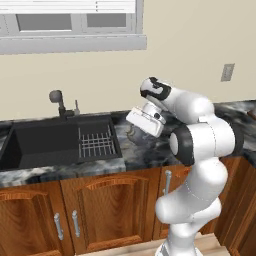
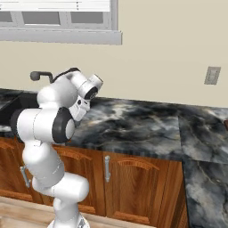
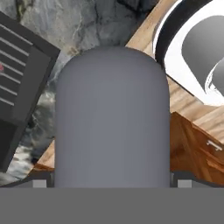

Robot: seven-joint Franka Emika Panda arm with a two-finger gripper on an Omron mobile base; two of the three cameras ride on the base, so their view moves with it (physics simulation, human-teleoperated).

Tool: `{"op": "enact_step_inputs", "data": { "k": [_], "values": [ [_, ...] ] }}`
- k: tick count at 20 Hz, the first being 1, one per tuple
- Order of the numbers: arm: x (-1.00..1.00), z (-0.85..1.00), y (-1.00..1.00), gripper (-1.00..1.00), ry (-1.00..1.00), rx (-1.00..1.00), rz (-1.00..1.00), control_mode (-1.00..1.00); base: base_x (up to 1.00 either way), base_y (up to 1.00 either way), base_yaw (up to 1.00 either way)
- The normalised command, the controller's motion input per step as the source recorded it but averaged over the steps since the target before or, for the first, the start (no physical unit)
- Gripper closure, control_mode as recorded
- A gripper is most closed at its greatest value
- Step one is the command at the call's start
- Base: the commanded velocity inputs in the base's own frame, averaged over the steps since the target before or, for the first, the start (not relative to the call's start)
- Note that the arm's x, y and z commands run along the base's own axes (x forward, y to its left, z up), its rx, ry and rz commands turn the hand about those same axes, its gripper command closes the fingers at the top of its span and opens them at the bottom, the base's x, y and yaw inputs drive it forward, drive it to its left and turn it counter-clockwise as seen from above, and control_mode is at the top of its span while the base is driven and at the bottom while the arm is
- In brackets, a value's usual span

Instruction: Restock the sink supplies by placing the sponge and soap dispenser on the counter and next to the sink. Make sure the soap dispenser is upright.

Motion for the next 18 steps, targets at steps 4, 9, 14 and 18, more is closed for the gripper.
{"op": "enact_step_inputs", "data": {
  "k": [4, 9, 14, 18],
  "values": [
    [0.66, -0.57, 0.02, 1.0, 0.17, 0.22, -0.02, -1.0, 0.0, 0.0, 0.0],
    [0.45, -0.36, 0.05, 1.0, 0.24, 0.16, -0.1, -1.0, 0.0, 0.0, 0.0],
    [0.59, -0.06, 0.03, 1.0, 0.06, 0.04, -0.13, -1.0, 0.0, 0.0, 0.0],
    [0.42, -0.42, 0.06, 1.0, 0.0, 0.0, -0.12, -1.0, 0.0, 0.0, 0.0]
  ]
}}
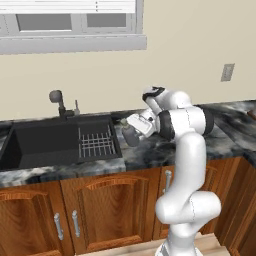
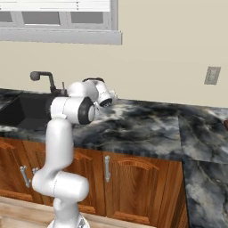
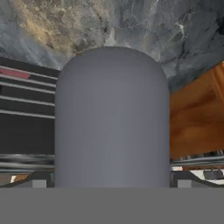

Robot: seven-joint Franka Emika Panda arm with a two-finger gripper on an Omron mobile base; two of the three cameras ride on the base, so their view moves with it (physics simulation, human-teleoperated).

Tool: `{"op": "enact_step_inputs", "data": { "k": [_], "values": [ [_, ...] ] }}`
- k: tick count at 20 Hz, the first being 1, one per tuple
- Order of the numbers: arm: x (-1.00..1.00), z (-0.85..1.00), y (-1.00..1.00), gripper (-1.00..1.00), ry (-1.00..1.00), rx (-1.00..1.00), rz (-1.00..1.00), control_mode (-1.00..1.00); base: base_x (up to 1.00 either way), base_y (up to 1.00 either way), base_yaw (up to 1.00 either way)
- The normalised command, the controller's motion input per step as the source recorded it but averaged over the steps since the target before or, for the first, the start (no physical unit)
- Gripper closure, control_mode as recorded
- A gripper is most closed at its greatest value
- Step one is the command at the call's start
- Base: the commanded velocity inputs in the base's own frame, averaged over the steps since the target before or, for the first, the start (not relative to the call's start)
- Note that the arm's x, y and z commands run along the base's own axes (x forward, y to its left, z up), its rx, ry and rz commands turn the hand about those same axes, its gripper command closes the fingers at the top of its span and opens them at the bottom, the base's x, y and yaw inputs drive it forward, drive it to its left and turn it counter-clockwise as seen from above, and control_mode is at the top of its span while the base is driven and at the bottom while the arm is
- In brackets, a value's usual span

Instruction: Restock the sink supplies by placing the sponge and soap dispenser on the counter and next to the sink. Make sure the soap dispenser is upright.

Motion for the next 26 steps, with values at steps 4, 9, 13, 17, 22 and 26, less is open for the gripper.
{"op": "enact_step_inputs", "data": {
  "k": [4, 9, 13, 17, 22, 26],
  "values": [
    [0.15, -0.54, 0.19, 1.0, 0.0, 0.0, -0.09, -1.0, 0.0, 0.0, 0.0],
    [0.06, -0.4, 0.19, 1.0, 0.03, 0.0, -0.07, -1.0, 0.0, 0.0, 0.0],
    [0.06, -0.52, 0.08, 1.0, 0.06, 0.01, -0.02, -1.0, 0.0, 0.0, 0.0],
    [0.0, -0.7, 0.02, 1.0, 0.0, 0.06, 0.0, -1.0, 0.0, 0.0, 0.0],
    [0.0, -0.75, 0.0, 1.0, -0.01, 0.15, 0.0, -1.0, 0.0, 0.0, 0.0],
    [0.0, -0.7, 0.0, 1.0, -0.05, 0.18, 0.0, -1.0, 0.0, 0.0, 0.0]
  ]
}}
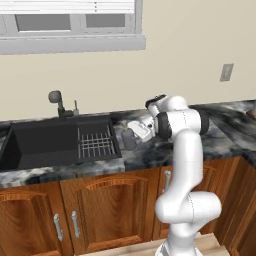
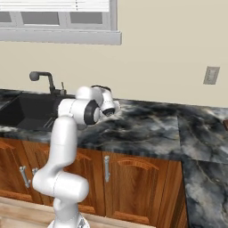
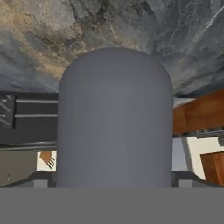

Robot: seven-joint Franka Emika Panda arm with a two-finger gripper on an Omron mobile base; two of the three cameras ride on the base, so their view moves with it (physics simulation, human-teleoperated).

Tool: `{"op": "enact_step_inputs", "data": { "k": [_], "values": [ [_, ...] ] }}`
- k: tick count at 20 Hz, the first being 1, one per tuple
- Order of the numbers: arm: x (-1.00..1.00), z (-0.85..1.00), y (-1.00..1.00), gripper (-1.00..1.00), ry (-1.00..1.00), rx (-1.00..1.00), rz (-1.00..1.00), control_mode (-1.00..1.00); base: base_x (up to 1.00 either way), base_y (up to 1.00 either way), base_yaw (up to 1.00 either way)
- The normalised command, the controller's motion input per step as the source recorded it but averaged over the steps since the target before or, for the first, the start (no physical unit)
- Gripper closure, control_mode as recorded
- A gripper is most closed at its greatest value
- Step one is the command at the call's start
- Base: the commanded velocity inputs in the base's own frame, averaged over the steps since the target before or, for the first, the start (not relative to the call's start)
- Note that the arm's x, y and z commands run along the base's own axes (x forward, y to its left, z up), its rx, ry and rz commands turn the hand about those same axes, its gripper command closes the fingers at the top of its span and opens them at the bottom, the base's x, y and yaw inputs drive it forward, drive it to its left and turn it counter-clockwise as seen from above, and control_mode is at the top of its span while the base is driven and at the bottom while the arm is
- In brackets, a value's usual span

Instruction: Restock the sink supplies by placing the sponge and soap dispenser on the counter and next to the sink. Make sure the soap dispenser is upright.

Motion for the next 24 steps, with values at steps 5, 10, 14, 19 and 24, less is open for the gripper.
{"op": "enact_step_inputs", "data": {
  "k": [5, 10, 14, 19, 24],
  "values": [
    [-0.01, -0.64, -0.05, 1.0, -0.08, 0.16, 0.0, -1.0, 0.0, 0.0, 0.0],
    [0.0, -0.63, -0.11, 1.0, -0.06, 0.2, 0.0, -1.0, 0.0, 0.0, 0.0],
    [0.0, -0.51, -0.04, 1.0, 0.0, 0.16, 0.0, -1.0, 0.0, 0.0, 0.0],
    [0.0, -0.21, 0.0, -1.0, 0.0, 0.06, 0.0, -1.0, 0.0, 0.0, 0.0],
    [0.0, 0.02, 0.0, -1.0, 0.0, 0.0, 0.0, -1.0, 0.0, 0.0, 0.0]
  ]
}}
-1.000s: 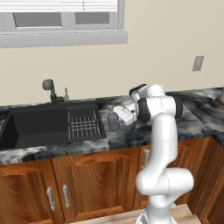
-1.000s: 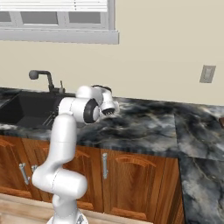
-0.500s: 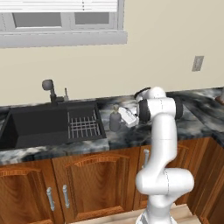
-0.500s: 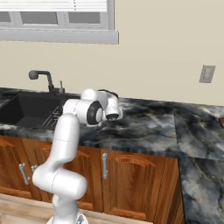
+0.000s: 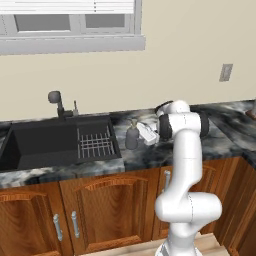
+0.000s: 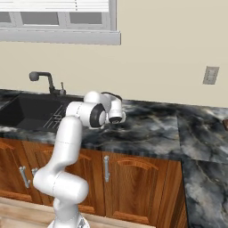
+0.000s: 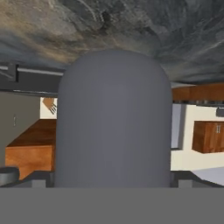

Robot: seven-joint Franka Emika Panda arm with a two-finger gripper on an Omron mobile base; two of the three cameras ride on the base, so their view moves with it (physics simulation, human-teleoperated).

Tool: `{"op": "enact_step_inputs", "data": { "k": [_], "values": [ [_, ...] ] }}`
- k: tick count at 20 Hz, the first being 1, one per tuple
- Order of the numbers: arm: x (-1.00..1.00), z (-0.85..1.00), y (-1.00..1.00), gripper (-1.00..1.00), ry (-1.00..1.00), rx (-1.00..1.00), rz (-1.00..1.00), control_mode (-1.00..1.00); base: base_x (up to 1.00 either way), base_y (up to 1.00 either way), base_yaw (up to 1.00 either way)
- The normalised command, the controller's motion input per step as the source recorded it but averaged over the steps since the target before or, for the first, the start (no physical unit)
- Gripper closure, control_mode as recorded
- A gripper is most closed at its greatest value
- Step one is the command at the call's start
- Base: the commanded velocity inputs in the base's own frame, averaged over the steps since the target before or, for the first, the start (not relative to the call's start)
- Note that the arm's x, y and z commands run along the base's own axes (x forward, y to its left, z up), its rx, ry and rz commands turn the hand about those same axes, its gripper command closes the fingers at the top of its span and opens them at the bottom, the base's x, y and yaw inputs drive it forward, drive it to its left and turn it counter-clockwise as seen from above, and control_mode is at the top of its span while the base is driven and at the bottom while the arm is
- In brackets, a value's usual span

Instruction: Restock the sink supplies by placing the sponge and soap dispenser on the counter and next to the sink. Make sure the soap dispenser is upright.

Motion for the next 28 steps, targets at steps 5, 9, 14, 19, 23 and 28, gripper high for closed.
{"op": "enact_step_inputs", "data": {
  "k": [5, 9, 14, 19, 23, 28],
  "values": [
    [0.0, 0.12, 0.0, -1.0, 0.0, 0.0, 0.0, -1.0, 0.0, 0.0, 0.0],
    [0.0, 0.07, 0.0, -1.0, 0.0, 0.0, 0.0, -1.0, 0.0, 0.0, 0.0],
    [0.0, -0.29, -0.03, -1.0, -0.05, 0.0, 0.0, -1.0, 0.0, 0.0, 0.0],
    [0.0, -0.35, -0.04, -1.0, -0.1, -0.03, 0.0, -1.0, 0.0, 0.0, 0.0],
    [0.0, -0.45, -0.15, -1.0, -0.07, -0.09, 0.0, -1.0, 0.0, 0.0, 0.0],
    [0.0, -0.52, -0.13, -1.0, 0.0, -0.07, -0.01, -1.0, 0.0, 0.0, 0.0]
  ]
}}
